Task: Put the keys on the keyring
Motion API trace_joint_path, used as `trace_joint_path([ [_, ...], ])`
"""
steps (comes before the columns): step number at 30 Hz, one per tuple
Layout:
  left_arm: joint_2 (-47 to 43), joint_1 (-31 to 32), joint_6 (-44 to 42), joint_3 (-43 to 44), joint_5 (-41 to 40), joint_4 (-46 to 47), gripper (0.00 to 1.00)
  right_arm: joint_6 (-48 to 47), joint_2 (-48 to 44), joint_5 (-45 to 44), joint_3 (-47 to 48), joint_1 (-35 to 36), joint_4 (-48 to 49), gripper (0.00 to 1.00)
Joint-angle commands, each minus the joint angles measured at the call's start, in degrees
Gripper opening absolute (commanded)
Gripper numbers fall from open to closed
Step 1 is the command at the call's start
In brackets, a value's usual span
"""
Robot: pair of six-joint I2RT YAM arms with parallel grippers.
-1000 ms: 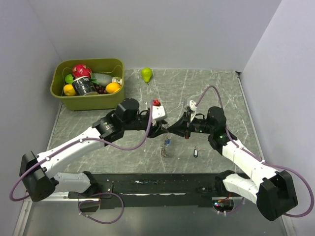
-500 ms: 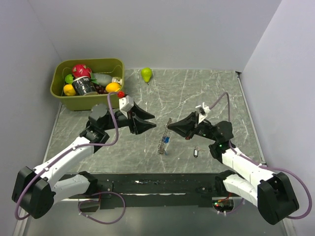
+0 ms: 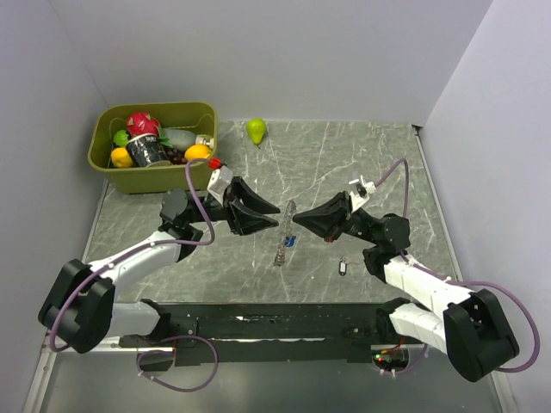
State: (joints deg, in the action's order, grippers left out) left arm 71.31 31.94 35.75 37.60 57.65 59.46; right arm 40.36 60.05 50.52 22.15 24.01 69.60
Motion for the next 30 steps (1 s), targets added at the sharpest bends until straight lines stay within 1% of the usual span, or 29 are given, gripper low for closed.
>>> trace_joint_path([
  [1,2.3,0.0,6.1,0.4,3.3,12.3,0.45,2.8,0.4,-0.5,0.6,0.1,15.6,0.0],
  [5,4.4,1.2,6.5,1.9,3.9,12.4,0.43,3.8,1.3,-0.3,1.0,0.0,16.4,0.0],
  [10,5.5,3.0,1.0,3.8,2.6,5.2,0.4,4.8,2.4,-0.2,1.1,0.0,17.9,0.0],
  [17,6.5,3.4,-0.7,4.6,2.3,3.2,0.34,4.5,1.9,0.1,1.0,-0.1,17.5,0.0],
  [23,6.0,3.4,-2.9,4.7,0.8,0.5,0.32,3.9,0.9,0.2,1.1,-0.2,16.3,0.0],
  [25,5.2,3.3,-3.5,4.1,-0.7,-0.5,0.33,3.9,0.6,0.3,0.9,-0.1,16.0,0.0],
  [28,2.5,3.3,-6.6,3.2,-2.9,-4.7,0.38,3.6,0.1,0.2,0.8,-0.2,15.6,0.0],
  [30,0.2,3.3,-9.8,2.7,-5.3,-7.2,0.39,3.4,-0.3,0.1,0.6,-0.2,15.0,0.0],
])
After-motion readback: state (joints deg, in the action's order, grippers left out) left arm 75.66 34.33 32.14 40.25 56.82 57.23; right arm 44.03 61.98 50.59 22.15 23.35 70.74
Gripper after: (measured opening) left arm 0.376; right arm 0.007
